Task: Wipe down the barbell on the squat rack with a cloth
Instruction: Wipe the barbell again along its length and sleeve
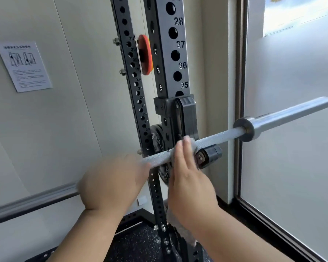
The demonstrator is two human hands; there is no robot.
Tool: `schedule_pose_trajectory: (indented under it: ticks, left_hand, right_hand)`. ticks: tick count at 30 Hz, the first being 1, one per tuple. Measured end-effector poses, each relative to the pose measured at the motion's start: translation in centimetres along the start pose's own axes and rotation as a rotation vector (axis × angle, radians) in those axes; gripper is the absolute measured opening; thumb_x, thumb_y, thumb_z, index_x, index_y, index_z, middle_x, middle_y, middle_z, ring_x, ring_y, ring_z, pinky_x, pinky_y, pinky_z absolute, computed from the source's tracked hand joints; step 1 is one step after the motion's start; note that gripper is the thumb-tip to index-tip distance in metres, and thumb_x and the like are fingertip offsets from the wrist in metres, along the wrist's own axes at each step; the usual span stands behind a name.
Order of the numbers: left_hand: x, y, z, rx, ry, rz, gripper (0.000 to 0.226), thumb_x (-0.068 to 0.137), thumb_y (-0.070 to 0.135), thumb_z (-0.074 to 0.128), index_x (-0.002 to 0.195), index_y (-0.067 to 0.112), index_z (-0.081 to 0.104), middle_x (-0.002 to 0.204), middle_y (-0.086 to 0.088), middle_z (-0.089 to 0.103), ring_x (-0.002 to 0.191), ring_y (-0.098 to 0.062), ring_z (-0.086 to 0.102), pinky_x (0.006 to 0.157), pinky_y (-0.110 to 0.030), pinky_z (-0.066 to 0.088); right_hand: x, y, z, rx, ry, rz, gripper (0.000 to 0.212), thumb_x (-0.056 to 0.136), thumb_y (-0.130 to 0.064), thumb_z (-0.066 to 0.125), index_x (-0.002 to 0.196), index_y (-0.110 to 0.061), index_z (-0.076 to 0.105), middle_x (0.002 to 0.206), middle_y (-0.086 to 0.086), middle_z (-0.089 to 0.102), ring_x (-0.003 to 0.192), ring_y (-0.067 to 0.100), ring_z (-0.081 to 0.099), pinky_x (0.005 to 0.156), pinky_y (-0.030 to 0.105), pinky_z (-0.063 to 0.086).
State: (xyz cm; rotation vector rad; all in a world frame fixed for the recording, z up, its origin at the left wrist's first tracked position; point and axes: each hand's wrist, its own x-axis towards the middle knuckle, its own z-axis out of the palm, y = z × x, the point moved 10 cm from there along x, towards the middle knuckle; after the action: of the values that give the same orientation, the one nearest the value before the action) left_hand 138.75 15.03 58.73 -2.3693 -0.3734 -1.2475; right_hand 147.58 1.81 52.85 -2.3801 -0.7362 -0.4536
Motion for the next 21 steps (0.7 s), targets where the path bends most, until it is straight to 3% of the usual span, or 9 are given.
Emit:
schedule_pose_trajectory:
  ticks: [3, 4, 6, 7, 10, 13, 16, 19, 21]
  left_hand:
    - [0.3, 0.2, 0.1, -0.019, -0.074, -0.003, 0.055, 0.102, 0.058, 0.04, 0.064, 0.02, 0.05, 0.051, -0.004, 0.05, 0.044, -0.031, 0.053, 0.055, -0.029, 0.022]
    - [0.4, 0.3, 0.2, -0.025, -0.099, -0.004, 0.054, 0.1, 0.058, 0.042, 0.063, 0.02, 0.05, 0.05, -0.005, 0.051, 0.042, -0.031, 0.052, 0.054, -0.027, 0.023]
    - [0.6, 0.3, 0.2, -0.051, -0.155, -0.019, 0.055, 0.097, 0.06, 0.04, 0.061, 0.02, 0.049, 0.048, -0.005, 0.05, 0.038, -0.029, 0.046, 0.053, -0.024, 0.023]
    - [0.6, 0.2, 0.2, -0.055, -0.176, -0.029, 0.056, 0.096, 0.061, 0.038, 0.06, 0.02, 0.049, 0.047, -0.004, 0.048, 0.037, -0.026, 0.041, 0.052, -0.022, 0.023]
    - [0.5, -0.2, 0.3, -0.015, -0.25, -0.082, 0.061, 0.099, 0.065, 0.029, 0.059, 0.022, 0.045, 0.045, 0.002, 0.045, 0.037, -0.024, 0.035, 0.048, -0.02, 0.023]
    - [1.0, 0.0, 0.4, 0.065, -0.259, -0.108, 0.068, 0.099, 0.071, 0.009, 0.071, 0.024, 0.051, 0.057, 0.005, 0.05, 0.054, -0.026, 0.049, 0.049, -0.029, 0.037]
    - [2.6, 2.9, 0.9, 0.048, -0.331, -0.041, 0.065, 0.097, 0.069, 0.003, 0.085, 0.027, 0.052, 0.069, 0.006, 0.054, 0.068, -0.023, 0.056, 0.059, -0.031, 0.045]
    - [4.1, 6.4, 2.1, -0.027, -0.378, 0.02, 0.052, 0.104, 0.061, 0.013, 0.094, 0.029, 0.053, 0.076, 0.005, 0.059, 0.073, -0.024, 0.061, 0.062, -0.033, 0.041]
    - [5.0, 8.2, 2.6, -0.026, -0.367, 0.054, 0.055, 0.105, 0.058, 0.009, 0.098, 0.029, 0.056, 0.078, 0.005, 0.059, 0.07, -0.023, 0.054, 0.062, -0.033, 0.039]
  right_hand:
    - [-1.6, -3.1, 0.3, 0.001, 0.069, -0.247, 0.084, 0.094, -0.017, 0.054, 0.168, -0.019, 0.015, 0.178, -0.006, 0.0, 0.076, 0.015, 0.072, 0.048, 0.025, 0.048]
    - [-1.7, -3.3, 0.3, -0.006, 0.056, -0.278, 0.084, 0.094, -0.017, 0.053, 0.168, -0.02, 0.015, 0.178, -0.009, 0.0, 0.075, 0.016, 0.072, 0.05, 0.029, 0.051]
    - [-1.1, -1.8, -0.5, 0.047, -0.018, -0.211, 0.078, 0.103, -0.019, 0.047, 0.169, -0.027, 0.006, 0.175, -0.02, -0.011, 0.09, 0.022, 0.073, 0.068, 0.037, 0.058]
    - [-0.6, -0.8, -2.1, 0.122, 0.003, -0.183, 0.072, 0.105, -0.021, 0.045, 0.168, -0.03, 0.011, 0.174, -0.024, -0.007, 0.102, 0.023, 0.072, 0.076, 0.04, 0.059]
    - [-0.2, 1.3, -8.3, 0.313, 0.259, -0.253, 0.049, 0.106, -0.023, 0.044, 0.154, -0.035, 0.045, 0.168, -0.029, 0.028, 0.126, 0.017, 0.064, 0.091, 0.043, 0.06]
    - [0.1, 3.5, -10.0, 0.449, 0.325, -0.246, 0.035, 0.109, -0.015, 0.048, 0.139, -0.025, 0.062, 0.146, -0.037, 0.052, 0.13, 0.014, 0.055, 0.102, 0.029, 0.052]
    - [0.9, 6.4, -11.0, 0.504, 0.381, -0.146, 0.032, 0.107, -0.015, 0.053, 0.134, -0.022, 0.071, 0.122, -0.034, 0.063, 0.119, 0.004, 0.058, 0.097, 0.002, 0.04]
    - [2.8, 9.1, -13.3, 0.47, 0.462, -0.094, 0.024, 0.106, -0.02, 0.057, 0.12, -0.026, 0.077, 0.114, -0.019, 0.069, 0.107, -0.002, 0.059, 0.091, 0.001, 0.038]
    - [4.9, 8.5, -13.4, 0.376, 0.358, -0.201, 0.024, 0.107, -0.027, 0.056, 0.117, -0.029, 0.078, 0.113, -0.017, 0.07, 0.106, -0.001, 0.061, 0.095, 0.008, 0.044]
